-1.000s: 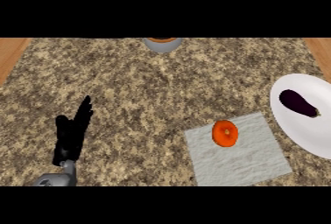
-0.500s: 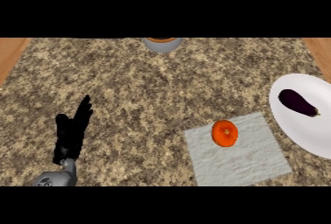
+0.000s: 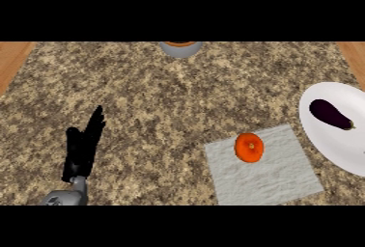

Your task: Pick the eggplant from the placemat and place it in the plate

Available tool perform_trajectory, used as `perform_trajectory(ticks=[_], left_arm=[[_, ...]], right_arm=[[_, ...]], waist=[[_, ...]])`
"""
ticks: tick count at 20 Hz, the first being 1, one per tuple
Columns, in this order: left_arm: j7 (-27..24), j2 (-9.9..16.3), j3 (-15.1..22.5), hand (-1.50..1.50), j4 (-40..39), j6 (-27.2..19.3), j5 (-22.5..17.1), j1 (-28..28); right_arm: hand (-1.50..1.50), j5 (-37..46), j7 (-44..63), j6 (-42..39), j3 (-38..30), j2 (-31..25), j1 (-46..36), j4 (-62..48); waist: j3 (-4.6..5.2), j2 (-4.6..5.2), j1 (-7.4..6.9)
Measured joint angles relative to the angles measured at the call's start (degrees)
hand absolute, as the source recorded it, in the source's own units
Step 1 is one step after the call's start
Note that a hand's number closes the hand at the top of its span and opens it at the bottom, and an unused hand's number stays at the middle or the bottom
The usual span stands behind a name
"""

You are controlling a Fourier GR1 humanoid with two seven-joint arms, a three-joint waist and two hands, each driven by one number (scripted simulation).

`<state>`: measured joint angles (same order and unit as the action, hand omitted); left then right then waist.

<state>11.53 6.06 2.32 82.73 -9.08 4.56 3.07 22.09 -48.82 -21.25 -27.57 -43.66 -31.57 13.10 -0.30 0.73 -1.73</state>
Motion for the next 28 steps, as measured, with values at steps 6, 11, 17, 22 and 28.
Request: perform_trajectory(ticks=[6, 11, 17, 22, 28], left_arm=[[0.49, 0.15, -0.27, 0.00, 0.31, 0.62, -0.35, 0.17], [0.22, 0.64, -0.42, 0.00, 0.73, 1.27, -0.41, -0.34], [0.33, -0.03, 0.00, 0.00, 1.08, 0.84, -0.01, -0.52], [0.34, -0.09, -0.11, 0.00, 1.34, 1.00, -0.14, -0.46], [1.14, 0.10, -0.26, 0.00, 1.45, 1.04, -0.02, 0.25]], right_arm=[[-1.50, 0.04, -0.96, 1.54, 0.28, -1.11, 0.35, -1.51], [-1.50, -0.17, -0.77, 1.78, 0.10, -2.91, 0.27, -2.71], [-1.50, -0.29, -1.59, 2.53, 0.02, -4.39, 1.86, -3.39], [-1.50, -1.10, -1.73, 3.05, -0.85, -5.63, 2.52, -4.07], [-1.50, -2.57, -1.55, 3.45, -2.29, -6.64, 2.83, -4.56]], waist=[[-0.02, 0.08, -0.17], [-0.09, 0.23, -0.48], [-0.15, 0.29, -0.48], [-0.22, 0.37, -0.61], [-0.30, 0.45, -0.70]])
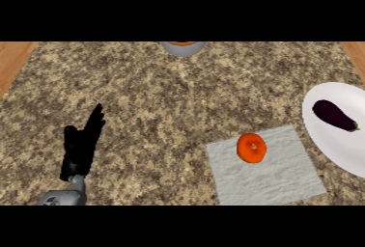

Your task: Pick the eggplant from the placemat and place it in the plate

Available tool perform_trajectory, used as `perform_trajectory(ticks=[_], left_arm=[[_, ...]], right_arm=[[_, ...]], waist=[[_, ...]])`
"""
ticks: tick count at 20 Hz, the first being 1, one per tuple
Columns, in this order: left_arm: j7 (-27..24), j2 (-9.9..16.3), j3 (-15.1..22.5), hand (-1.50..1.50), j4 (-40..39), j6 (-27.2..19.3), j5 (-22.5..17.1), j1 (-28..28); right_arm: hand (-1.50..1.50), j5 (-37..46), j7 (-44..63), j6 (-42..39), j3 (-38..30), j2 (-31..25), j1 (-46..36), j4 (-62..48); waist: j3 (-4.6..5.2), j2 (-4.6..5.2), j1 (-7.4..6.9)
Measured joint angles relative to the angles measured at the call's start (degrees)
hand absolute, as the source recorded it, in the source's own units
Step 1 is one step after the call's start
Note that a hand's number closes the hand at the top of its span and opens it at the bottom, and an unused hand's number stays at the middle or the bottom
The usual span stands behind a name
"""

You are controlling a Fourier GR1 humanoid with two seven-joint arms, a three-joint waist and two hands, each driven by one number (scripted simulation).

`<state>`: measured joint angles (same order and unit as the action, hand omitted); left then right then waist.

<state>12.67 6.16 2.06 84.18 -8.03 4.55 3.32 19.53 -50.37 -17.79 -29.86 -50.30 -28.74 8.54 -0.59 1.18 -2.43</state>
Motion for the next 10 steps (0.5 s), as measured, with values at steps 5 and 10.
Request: perform_trajectory(ticks=[5, 10], left_arm=[[0.08, -0.27, -0.07, 0.00, -0.26, 0.12, -0.23, 0.28], [0.72, -0.29, 0.03, 0.00, -0.25, 0.34, -0.23, 1.16]], right_arm=[[-1.50, -1.06, 0.23, 0.72, -1.22, -1.22, 0.91, -0.56], [-1.50, -1.33, 0.46, 1.20, -1.59, -1.61, 1.44, -0.73]], waist=[[-0.02, 0.06, -0.01], [-0.10, 0.15, -0.17]])
